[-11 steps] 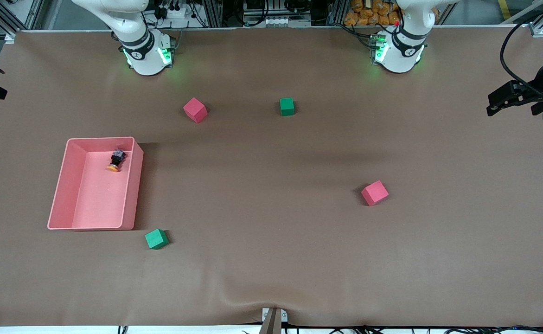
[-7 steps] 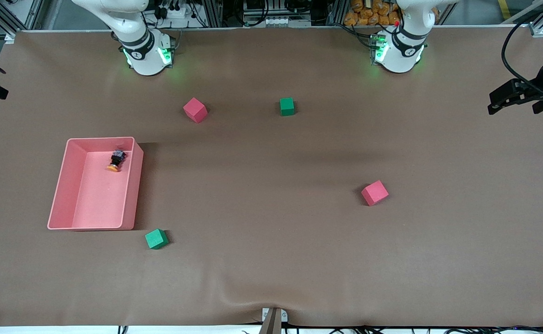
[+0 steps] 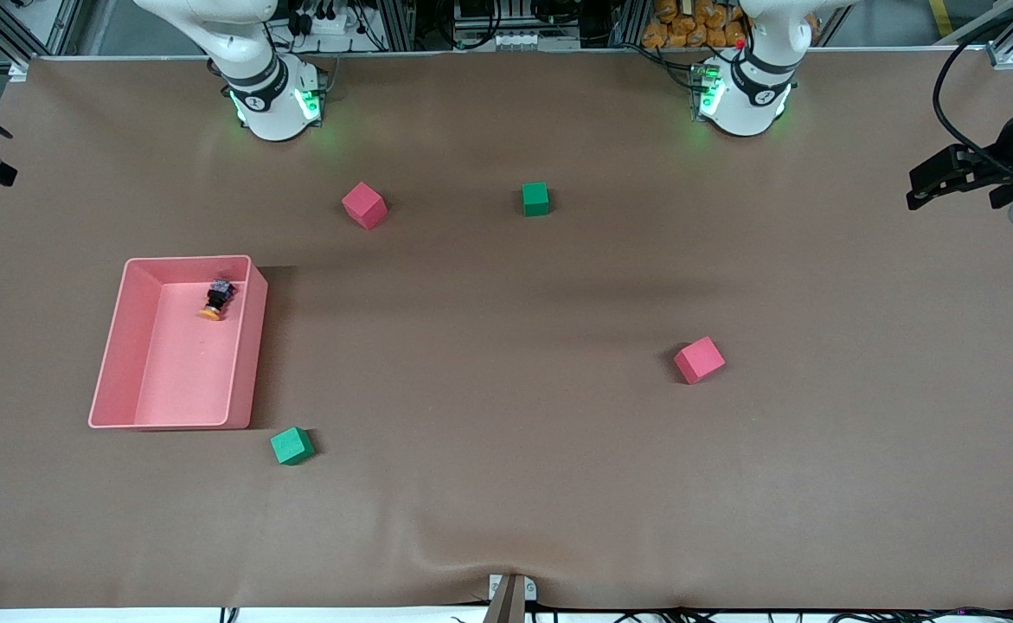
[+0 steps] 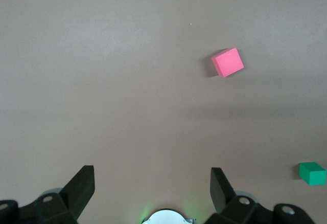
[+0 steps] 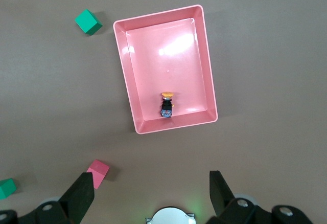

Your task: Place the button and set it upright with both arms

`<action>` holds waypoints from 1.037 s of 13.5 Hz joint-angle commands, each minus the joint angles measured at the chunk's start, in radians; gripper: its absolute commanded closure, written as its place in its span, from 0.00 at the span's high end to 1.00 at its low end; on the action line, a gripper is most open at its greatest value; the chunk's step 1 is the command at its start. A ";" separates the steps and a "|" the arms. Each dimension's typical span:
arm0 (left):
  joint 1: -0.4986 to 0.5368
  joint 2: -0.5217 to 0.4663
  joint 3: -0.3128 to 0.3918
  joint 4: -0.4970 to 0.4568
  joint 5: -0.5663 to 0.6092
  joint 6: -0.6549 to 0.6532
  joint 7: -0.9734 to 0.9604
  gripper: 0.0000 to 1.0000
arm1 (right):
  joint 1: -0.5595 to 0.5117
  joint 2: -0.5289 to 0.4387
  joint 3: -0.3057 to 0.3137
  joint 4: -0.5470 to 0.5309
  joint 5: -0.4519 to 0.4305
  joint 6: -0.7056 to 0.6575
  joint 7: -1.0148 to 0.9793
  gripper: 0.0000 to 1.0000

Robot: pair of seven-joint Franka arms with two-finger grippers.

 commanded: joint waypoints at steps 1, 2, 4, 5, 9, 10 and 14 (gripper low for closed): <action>0.004 -0.008 -0.009 0.002 0.006 -0.016 -0.012 1.00 | -0.015 0.021 0.010 0.003 0.012 0.003 -0.006 1.00; 0.004 -0.008 -0.009 0.004 0.006 -0.016 -0.012 1.00 | -0.012 0.038 0.010 0.002 0.011 0.006 -0.008 1.00; 0.004 -0.008 -0.009 0.008 0.005 -0.015 -0.012 1.00 | -0.010 0.058 0.010 0.000 0.014 0.023 -0.006 1.00; 0.003 -0.008 -0.009 0.008 0.002 -0.011 -0.012 1.00 | 0.002 0.104 0.010 -0.009 0.012 0.020 -0.006 1.00; 0.001 -0.005 -0.009 0.008 -0.003 -0.005 -0.012 1.00 | 0.022 0.199 0.008 0.005 -0.002 -0.027 -0.006 1.00; 0.003 -0.005 -0.010 0.007 -0.004 -0.005 -0.012 1.00 | 0.022 0.214 0.008 0.006 0.000 -0.028 0.003 1.00; 0.001 -0.005 -0.012 0.004 -0.004 -0.005 -0.012 1.00 | -0.003 0.230 0.007 -0.133 -0.003 0.076 -0.069 1.00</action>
